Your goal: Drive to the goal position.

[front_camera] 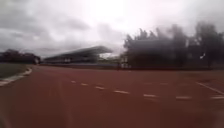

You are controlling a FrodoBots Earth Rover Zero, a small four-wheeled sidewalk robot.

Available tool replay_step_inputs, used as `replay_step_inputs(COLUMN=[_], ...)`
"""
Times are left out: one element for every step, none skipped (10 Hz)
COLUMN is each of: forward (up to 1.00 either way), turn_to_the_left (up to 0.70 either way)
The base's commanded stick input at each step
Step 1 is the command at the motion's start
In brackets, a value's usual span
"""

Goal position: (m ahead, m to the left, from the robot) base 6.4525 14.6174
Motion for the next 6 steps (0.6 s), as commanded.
replay_step_inputs(forward=[0.70, 0.70, 0.70, 0.70, 0.70, 0.70], turn_to_the_left=[0.00, 0.00, 0.00, 0.00, 0.00, 0.00])
